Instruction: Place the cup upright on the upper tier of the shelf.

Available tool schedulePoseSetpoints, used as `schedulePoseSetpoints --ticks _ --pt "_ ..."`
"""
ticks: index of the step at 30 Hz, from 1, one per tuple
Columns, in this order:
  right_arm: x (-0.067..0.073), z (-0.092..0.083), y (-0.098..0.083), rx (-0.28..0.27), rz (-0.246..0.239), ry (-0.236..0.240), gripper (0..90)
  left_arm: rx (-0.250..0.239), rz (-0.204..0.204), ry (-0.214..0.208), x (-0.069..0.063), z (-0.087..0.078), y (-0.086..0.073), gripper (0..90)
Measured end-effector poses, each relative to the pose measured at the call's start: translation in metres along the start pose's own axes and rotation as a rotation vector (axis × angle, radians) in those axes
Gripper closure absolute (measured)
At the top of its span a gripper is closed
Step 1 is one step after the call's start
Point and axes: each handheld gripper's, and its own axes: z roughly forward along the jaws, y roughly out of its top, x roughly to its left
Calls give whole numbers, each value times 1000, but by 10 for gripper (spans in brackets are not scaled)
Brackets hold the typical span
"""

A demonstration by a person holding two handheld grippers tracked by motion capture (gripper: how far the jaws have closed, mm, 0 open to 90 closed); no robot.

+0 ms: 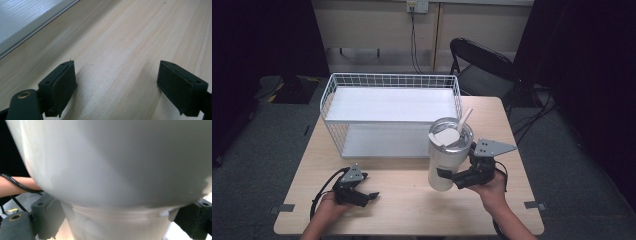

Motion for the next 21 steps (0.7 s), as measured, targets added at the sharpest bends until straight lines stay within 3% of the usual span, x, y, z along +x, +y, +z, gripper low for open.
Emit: schedulePoseSetpoints --ticks 7,21 --pt "-2 4 25 -7 -17 5 96 3 4 0 0 0 0 151" --pt "-5 12 55 -31 -29 8 96 1 1 0 0 0 0 151"
